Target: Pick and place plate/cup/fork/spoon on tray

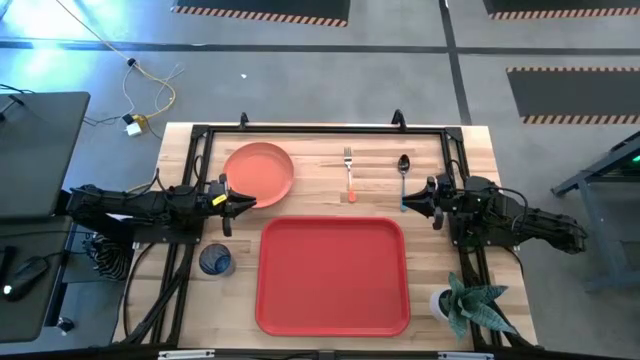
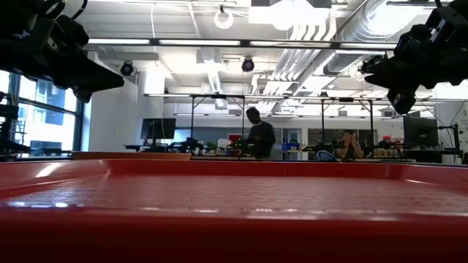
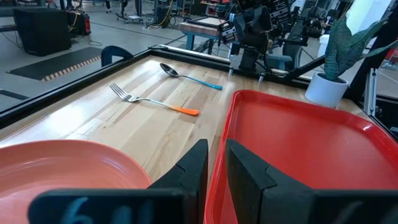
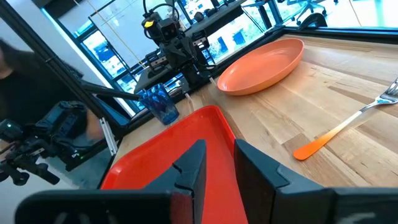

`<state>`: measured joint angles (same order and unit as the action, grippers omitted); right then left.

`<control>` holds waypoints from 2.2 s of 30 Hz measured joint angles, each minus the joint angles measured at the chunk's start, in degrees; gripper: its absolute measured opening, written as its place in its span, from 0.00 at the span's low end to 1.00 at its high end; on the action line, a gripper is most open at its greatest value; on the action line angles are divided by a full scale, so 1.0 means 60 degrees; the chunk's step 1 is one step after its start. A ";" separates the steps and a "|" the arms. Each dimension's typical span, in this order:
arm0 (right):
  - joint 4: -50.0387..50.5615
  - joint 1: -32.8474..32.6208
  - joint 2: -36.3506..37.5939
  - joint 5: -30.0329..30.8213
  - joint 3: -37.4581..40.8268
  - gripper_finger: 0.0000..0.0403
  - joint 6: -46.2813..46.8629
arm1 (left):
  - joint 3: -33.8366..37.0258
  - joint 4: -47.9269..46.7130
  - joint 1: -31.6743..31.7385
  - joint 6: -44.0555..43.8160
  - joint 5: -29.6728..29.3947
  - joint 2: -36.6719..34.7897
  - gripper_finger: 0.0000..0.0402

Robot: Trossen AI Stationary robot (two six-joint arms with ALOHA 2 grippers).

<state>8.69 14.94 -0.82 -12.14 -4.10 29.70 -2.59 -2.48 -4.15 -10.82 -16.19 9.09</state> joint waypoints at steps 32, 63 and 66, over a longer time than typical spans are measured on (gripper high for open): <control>-0.0003 0.0001 -0.0002 -0.0001 0.0000 0.18 -0.0001 | 0.0000 0.0002 0.0000 -0.0001 0.0000 0.0000 0.12; 0.0000 0.0003 -0.0001 -0.0003 0.0000 0.18 0.0010 | 0.0000 0.0036 -0.0001 -0.0001 -0.0002 0.0000 0.12; 0.0000 0.0003 0.0000 -0.0003 0.0000 0.18 0.0561 | 0.0000 0.0037 -0.0002 -0.0001 -0.0004 0.0001 0.12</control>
<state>8.69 14.96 -0.82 -12.16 -4.10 33.06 -2.59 -2.26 -4.16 -10.83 -16.21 9.10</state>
